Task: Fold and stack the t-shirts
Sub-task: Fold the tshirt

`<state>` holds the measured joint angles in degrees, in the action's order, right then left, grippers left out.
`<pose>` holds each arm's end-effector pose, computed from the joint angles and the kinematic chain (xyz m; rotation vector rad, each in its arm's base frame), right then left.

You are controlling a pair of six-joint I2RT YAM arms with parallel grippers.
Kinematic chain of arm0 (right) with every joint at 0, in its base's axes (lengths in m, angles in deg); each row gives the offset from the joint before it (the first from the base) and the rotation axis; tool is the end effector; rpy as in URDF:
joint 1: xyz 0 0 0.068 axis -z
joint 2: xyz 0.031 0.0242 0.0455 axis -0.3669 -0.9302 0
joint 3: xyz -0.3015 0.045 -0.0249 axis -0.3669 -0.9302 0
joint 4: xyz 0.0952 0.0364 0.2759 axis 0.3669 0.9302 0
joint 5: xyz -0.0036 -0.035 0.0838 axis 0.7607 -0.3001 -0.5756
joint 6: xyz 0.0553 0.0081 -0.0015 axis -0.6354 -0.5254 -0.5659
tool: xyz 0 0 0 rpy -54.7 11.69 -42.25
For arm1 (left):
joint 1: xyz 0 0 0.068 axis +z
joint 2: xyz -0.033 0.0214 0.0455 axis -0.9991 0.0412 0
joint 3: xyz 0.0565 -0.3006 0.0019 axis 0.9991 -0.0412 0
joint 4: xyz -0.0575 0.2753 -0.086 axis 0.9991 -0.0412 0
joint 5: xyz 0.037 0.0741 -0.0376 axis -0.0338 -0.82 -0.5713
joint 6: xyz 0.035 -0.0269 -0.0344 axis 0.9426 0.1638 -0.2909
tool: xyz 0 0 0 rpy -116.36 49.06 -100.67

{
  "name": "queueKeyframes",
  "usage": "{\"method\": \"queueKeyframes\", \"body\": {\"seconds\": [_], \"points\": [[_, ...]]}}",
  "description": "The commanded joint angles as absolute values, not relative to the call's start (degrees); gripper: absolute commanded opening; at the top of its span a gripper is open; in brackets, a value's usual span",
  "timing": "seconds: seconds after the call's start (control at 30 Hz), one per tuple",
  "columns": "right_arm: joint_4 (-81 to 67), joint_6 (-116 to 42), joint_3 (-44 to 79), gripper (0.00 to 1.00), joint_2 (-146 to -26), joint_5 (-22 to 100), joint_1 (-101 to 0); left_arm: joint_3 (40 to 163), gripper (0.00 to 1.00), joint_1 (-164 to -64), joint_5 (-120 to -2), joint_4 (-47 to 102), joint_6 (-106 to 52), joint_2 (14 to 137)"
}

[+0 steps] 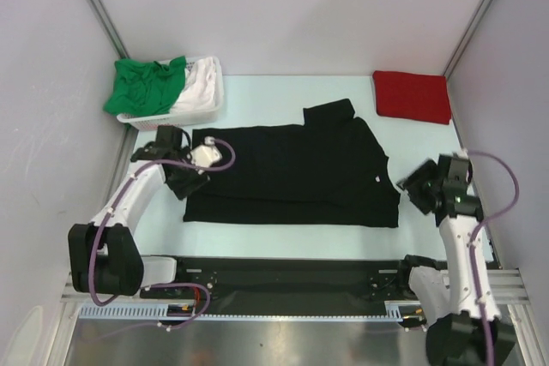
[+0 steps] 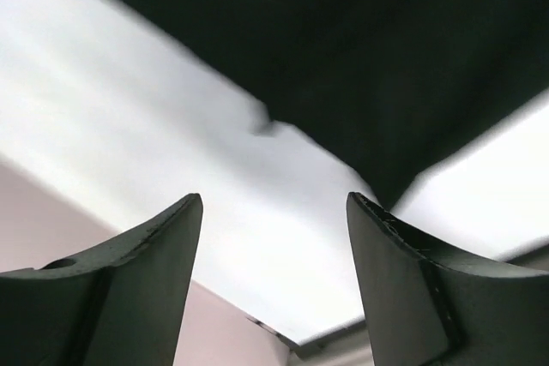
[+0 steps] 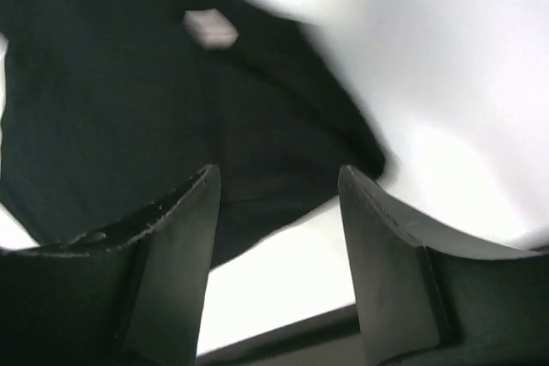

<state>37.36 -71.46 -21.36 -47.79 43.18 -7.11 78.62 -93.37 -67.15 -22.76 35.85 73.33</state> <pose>0.1519 -0.0369 0.2564 1.1452 2.2107 0.2661 0.2480 -0.0264 0.2316 1.3661 2.4964 0.1206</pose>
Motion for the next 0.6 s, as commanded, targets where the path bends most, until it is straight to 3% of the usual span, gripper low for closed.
{"method": "queueKeyframes", "body": {"seconds": [0.0,0.17,0.47,0.57], "points": [[26.05,-56.10,-11.73,0.61,-55.56,39.09,-15.87,85.15,0.73,-89.84,-62.03,-18.50,32.52,73.91],[29.91,-43.18,-4.42,0.60,-69.80,41.65,-35.20,84.80,0.68,-89.83,-57.73,-14.54,30.39,79.44],[34.14,-25.85,0.42,0.61,-84.85,41.03,-48.85,82.43,0.70,-89.92,-59.39,-12.44,38.47,85.33],[34.84,-20.66,1.03,0.62,-88.63,40.49,-51.49,82.34,0.64,-89.92,-60.88,-9.61,38.13,87.18]]}}
